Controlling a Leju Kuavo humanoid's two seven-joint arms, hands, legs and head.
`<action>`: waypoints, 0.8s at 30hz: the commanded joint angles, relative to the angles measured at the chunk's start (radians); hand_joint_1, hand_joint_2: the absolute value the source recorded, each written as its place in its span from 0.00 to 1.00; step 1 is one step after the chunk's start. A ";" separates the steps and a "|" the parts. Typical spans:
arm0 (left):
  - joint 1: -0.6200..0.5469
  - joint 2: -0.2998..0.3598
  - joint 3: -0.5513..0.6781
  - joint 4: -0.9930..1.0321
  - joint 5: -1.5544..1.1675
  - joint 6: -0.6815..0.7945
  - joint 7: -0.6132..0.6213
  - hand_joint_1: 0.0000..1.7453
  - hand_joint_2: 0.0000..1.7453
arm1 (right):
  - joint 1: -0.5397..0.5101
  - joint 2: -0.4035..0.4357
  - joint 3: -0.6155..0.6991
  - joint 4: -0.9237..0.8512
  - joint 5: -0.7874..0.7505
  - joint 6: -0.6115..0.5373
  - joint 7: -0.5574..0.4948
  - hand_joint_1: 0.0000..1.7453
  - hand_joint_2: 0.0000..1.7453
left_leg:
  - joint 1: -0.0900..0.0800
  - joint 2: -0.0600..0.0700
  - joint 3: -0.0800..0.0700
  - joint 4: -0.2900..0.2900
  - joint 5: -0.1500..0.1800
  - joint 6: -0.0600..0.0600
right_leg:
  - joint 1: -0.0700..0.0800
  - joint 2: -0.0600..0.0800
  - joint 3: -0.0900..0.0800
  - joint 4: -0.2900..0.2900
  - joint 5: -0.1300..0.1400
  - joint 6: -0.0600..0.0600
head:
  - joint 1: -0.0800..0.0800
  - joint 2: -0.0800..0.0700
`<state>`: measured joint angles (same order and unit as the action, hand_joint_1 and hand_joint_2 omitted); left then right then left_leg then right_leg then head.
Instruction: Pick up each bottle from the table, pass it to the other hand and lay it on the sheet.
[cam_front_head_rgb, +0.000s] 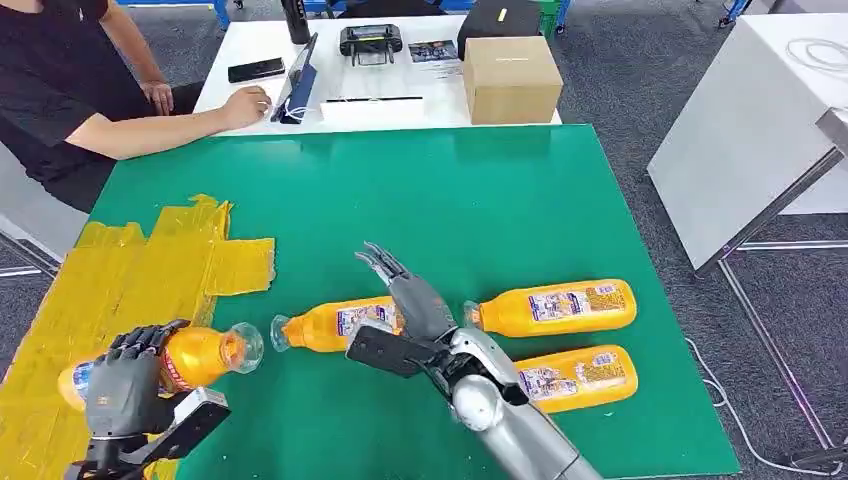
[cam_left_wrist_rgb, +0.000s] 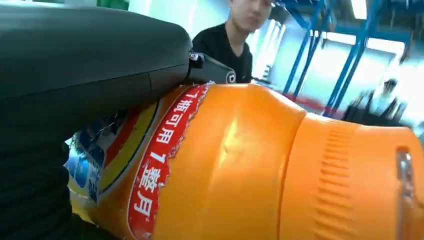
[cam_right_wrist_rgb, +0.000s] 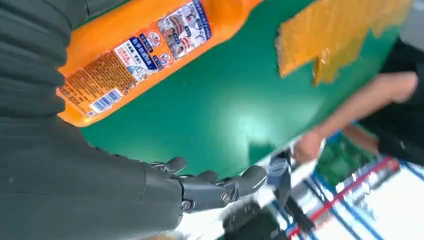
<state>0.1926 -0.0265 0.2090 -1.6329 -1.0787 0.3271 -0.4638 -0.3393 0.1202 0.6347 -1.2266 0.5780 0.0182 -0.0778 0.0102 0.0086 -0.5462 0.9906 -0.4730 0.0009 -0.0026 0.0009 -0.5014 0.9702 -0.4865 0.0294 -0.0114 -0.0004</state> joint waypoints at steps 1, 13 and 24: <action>0.001 0.267 0.059 0.281 -0.088 -0.126 -0.072 1.00 1.00 | -0.246 0.046 0.117 0.419 -0.061 0.045 -0.027 0.00 1.00 | 0.000 0.005 0.003 -0.002 0.000 -0.001 | 0.000 0.005 0.001 0.000 0.001 -0.001 | 0.000 0.000; 0.106 0.323 0.087 0.195 -0.022 -0.263 -0.107 1.00 1.00 | -0.320 0.073 0.186 0.501 -0.101 0.076 -0.017 0.00 1.00 | 0.001 0.004 -0.001 0.000 0.000 0.000 | 0.001 0.004 -0.002 0.000 0.001 0.000 | 0.000 0.000; 0.167 0.293 0.074 0.077 0.115 -0.412 -0.192 0.00 0.00 | -0.466 0.117 0.374 0.684 -0.011 0.172 0.130 0.00 1.00 | 0.001 -0.001 0.000 0.000 0.000 0.000 | 0.002 0.000 0.000 0.000 0.000 0.000 | 0.000 0.000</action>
<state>0.3334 0.2941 0.2895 -1.5320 -0.9720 -0.0668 -0.6554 -0.6944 0.2121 0.8756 -0.7156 0.5589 0.1824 0.0389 0.0118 0.0086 -0.5486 0.9905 -0.4725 0.0000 -0.0011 0.0005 -0.5041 0.9710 -0.4867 0.0292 -0.0111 -0.0004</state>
